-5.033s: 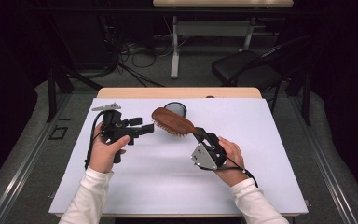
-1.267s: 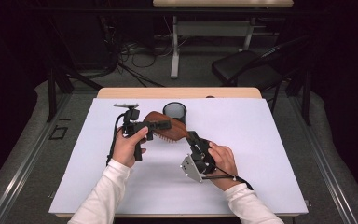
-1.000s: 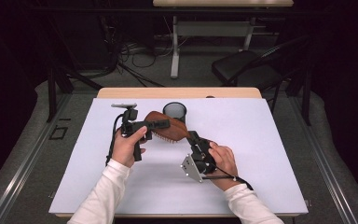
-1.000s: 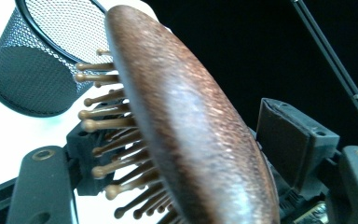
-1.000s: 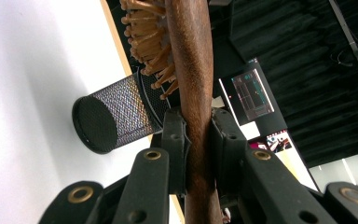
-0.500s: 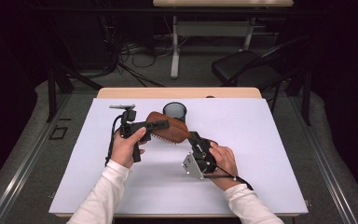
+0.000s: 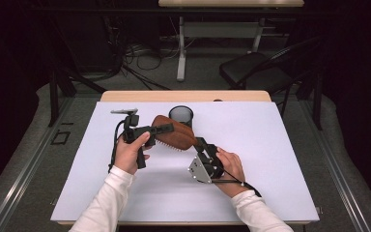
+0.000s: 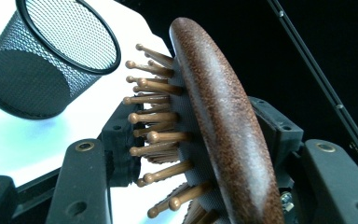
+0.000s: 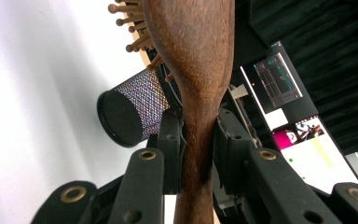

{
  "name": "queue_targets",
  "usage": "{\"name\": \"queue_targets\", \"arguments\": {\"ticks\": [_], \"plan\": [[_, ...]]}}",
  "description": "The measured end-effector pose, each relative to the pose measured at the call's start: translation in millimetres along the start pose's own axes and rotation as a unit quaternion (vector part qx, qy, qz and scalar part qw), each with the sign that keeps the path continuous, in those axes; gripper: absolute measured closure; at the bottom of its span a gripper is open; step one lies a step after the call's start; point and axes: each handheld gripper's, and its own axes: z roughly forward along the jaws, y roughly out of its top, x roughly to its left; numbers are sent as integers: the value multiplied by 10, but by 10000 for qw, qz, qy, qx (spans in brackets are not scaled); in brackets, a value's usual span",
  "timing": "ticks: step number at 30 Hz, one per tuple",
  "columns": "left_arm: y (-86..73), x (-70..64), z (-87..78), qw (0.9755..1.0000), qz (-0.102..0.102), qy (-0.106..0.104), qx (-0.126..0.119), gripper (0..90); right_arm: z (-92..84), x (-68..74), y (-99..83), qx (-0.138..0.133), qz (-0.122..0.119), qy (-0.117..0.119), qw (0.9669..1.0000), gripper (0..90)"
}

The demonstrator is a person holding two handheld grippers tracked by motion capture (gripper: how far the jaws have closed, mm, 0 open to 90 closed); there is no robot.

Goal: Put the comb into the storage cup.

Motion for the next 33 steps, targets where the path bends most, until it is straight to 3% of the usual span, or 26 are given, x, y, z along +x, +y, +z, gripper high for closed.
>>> {"name": "queue_targets", "arguments": {"ticks": [7, 19, 33], "plan": [[-7, -1, -13, 9999, -126, -15, -39, 453, 6, 12, -2, 26, 110, 48, 9999, 741], [-9, 15, -17, 9986, -519, -85, 1, 494, 1, 29, 7, 66, 133, 119, 9998, 729], [2, 17, -15, 9969, -756, -193, -43, 524, -17, 42, 19, 31, 108, 117, 9999, 709]]}}
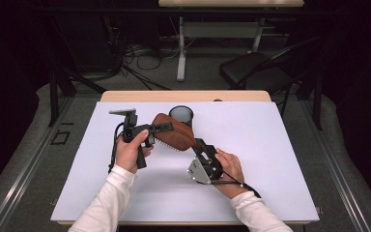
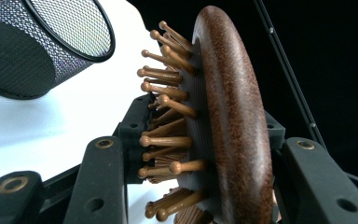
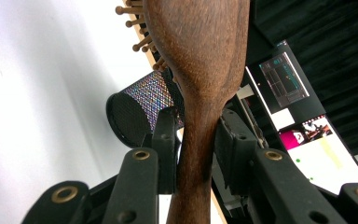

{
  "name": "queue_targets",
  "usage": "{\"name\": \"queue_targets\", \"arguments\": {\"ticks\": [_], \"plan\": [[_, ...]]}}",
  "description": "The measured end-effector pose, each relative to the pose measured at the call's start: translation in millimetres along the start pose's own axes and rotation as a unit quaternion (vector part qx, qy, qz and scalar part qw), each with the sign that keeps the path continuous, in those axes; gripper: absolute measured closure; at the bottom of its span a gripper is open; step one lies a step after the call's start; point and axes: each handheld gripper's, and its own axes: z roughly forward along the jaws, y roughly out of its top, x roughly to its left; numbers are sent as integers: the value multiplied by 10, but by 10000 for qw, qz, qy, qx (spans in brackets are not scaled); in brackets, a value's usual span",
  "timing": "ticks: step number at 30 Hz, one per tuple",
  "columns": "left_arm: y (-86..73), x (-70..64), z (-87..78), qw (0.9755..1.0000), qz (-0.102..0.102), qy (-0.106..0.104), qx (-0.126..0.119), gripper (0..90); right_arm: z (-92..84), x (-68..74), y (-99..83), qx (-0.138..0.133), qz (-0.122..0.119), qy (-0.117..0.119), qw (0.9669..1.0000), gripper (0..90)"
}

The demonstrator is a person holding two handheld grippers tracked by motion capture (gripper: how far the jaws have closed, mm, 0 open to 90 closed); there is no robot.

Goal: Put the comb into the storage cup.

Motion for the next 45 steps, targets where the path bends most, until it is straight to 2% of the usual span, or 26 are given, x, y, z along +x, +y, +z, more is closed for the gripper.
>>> {"name": "queue_targets", "arguments": {"ticks": [13, 28, 34, 45], "plan": [[23, 11, 21, 9999, -145, -41, -35, 537, -2, 2, -11, -37, -26, -5, 10000, 693], [34, 50, 8, 9996, -233, -131, -112, 541, 10, 13, -11, -49, -161, -45, 9998, 594], [37, 71, -14, 9995, -258, -102, -148, 541, 19, 5, -21, -57, -99, -24, 9999, 567], [48, 138, -86, 9992, -304, -22, -264, 540, 37, -43, -32, -117, 63, 79, 9999, 446]]}}
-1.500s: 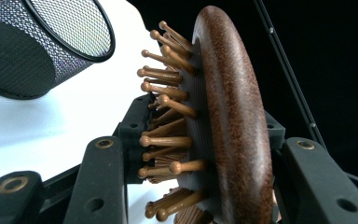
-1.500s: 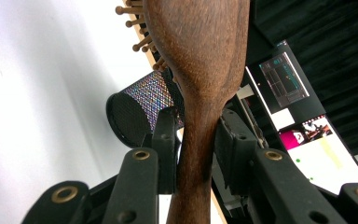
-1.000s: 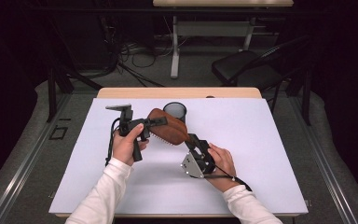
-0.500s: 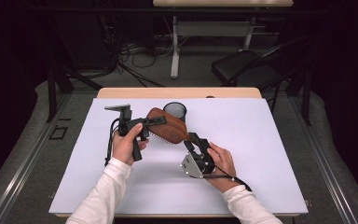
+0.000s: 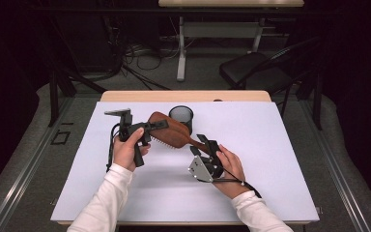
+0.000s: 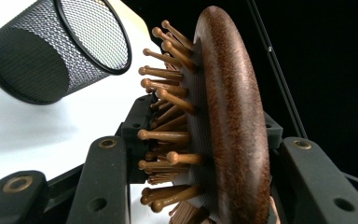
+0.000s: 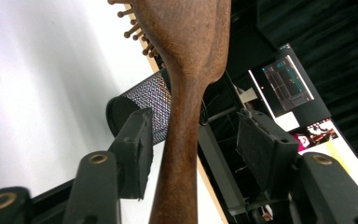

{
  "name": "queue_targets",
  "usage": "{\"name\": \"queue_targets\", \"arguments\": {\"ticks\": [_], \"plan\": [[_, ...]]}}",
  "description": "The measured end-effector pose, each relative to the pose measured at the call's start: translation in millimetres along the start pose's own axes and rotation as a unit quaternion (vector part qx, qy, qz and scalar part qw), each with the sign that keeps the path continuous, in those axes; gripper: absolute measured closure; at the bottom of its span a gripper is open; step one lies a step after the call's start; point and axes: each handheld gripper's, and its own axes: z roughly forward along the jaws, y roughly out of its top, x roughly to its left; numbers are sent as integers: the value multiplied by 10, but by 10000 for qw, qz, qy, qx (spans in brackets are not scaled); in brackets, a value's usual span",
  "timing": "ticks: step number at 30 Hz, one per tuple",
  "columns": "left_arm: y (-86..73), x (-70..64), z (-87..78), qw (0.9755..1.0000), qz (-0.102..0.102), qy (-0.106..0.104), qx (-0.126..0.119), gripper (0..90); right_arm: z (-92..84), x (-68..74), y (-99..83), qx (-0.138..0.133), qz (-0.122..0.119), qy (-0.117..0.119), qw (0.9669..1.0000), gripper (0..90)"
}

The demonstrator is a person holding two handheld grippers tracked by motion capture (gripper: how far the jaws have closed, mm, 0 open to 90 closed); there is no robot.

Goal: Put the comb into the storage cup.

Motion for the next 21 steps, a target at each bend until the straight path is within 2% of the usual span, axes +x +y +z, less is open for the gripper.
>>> {"name": "queue_targets", "arguments": {"ticks": [2, 9, 10, 19, 21], "plan": [[0, 10, -6, 10000, 30, 24, -6, 540, 3, -10, 4, -16, -6, 38, 10000, 428], [3, 8, -16, 10000, 37, 11, -29, 539, 7, -42, 31, -137, 270, 132, 9995, 382], [3, 8, -18, 10000, 38, 8, -29, 539, 1, -48, 35, -130, 250, 144, 9995, 379], [8, 2, -32, 10000, 65, 21, -48, 539, -31, -69, 77, -146, 294, 43, 9995, 351], [10, 4, -35, 10000, 54, 18, -56, 538, -37, -69, 88, -146, 425, 38, 9990, 346]]}}
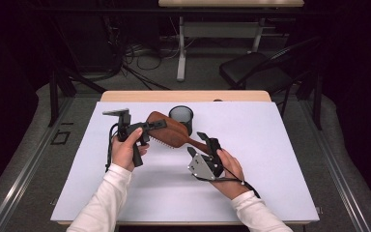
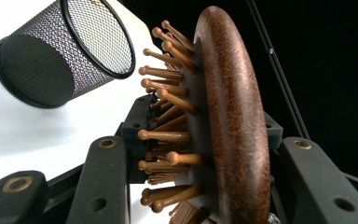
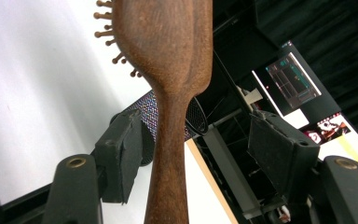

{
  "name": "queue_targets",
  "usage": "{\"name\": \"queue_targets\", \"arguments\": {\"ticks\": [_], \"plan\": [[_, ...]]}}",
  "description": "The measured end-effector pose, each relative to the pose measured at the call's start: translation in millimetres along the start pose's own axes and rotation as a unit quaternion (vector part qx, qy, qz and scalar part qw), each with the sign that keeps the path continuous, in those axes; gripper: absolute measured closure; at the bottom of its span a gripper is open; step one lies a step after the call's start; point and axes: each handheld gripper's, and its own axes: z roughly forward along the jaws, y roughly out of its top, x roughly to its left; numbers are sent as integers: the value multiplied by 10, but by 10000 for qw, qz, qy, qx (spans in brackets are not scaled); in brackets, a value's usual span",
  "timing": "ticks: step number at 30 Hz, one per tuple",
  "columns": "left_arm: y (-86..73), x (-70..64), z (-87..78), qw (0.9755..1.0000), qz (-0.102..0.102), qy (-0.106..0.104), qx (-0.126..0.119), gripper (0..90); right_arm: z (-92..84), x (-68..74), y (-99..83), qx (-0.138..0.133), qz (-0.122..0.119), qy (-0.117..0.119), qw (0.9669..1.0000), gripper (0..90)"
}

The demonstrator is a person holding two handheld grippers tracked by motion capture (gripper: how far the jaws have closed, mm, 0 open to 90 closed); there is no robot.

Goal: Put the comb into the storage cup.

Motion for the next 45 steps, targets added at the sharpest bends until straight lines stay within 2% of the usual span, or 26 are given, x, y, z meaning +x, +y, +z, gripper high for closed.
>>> {"name": "queue_targets", "arguments": {"ticks": [6, 11, 15, 19, 21, 24, 28, 32, 36, 40, 43, 45], "plan": [[0, 6, -8, 10000, 0, 5, -3, 539, 0, -19, 14, 187, 309, 94, 9993, 318], [-2, 10, -8, 10000, -5, -3, -17, 539, 0, -7, 22, 156, 395, 116, 9990, 267], [-2, 9, -8, 10000, 0, -14, -29, 538, 1, -17, 42, 151, 572, 121, 9982, 214], [-2, 9, -9, 10000, -1, -19, -23, 538, -13, -39, 58, 187, 837, 309, 9958, 189], [-2, 8, -11, 10000, 6, -7, -21, 538, -14, -50, 63, 158, 1063, 436, 9933, 168], [-2, 11, -14, 10000, 26, -20, -36, 537, -15, -77, 70, 173, 1264, 565, 9902, 150], [-2, 17, -13, 10000, 18, -4, -30, 537, -15, -135, 70, 129, 1674, 792, 9826, 140], [-2, 18, -11, 10000, 16, -6, -31, 537, -4, -185, 68, 144, 2044, 1003, 9736, 65], [-1, 13, -13, 10000, 30, -12, -41, 537, 8, -210, 59, 217, 2260, 1126, 9674, 0], [1, 11, -22, 10000, 20, -7, -60, 537, 8, -228, 49, 190, 2406, 1194, 9631, 0], [1, 10, -25, 10000, 32, 6, -64, 537, 5, -246, 47, 156, 2566, 1282, 9578, 0], [2, 9, -28, 10000, 41, 22, -52, 537, 10, -252, 44, 181, 2619, 1281, 9564, 0]]}}
